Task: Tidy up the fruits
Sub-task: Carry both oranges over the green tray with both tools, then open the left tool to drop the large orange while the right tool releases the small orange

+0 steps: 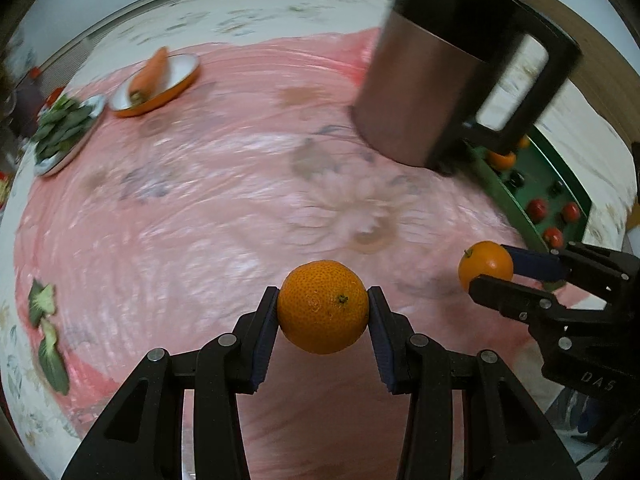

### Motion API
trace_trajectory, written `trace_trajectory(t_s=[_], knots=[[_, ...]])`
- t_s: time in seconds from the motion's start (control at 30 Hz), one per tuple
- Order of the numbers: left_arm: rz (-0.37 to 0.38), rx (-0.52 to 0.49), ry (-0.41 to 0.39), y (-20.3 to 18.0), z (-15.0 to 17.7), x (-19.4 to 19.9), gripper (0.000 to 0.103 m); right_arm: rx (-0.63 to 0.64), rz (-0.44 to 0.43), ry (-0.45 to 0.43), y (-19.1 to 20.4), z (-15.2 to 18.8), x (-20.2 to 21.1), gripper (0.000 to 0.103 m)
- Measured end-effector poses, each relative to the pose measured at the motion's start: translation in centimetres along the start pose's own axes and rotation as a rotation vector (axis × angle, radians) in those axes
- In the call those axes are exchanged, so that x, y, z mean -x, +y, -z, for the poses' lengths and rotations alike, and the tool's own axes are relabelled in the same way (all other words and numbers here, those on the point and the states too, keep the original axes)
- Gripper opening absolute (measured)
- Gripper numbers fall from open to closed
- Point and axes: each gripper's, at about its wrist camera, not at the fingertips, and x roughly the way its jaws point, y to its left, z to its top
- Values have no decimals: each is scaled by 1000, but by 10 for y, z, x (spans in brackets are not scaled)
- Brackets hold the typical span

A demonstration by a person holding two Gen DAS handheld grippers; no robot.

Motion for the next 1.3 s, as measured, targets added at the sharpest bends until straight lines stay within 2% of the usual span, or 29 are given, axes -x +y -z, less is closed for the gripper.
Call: trace_trajectory(t_s=[0.4,0.8,1.07,1.3], knots=[[134,-169,-8,-118,-21,-8,38,-152,146,-64,-107,28,60,42],[214,-243,-35,-211,-59,-35,38,-240,229,-107,-207,39,77,42],[239,-305,-59,-273,-86,-65,38,-297,322,-159,-288,37,92,42],[192,-351,-41,-308,-90,-102,38,-317,376,-116,-339,42,74,42]])
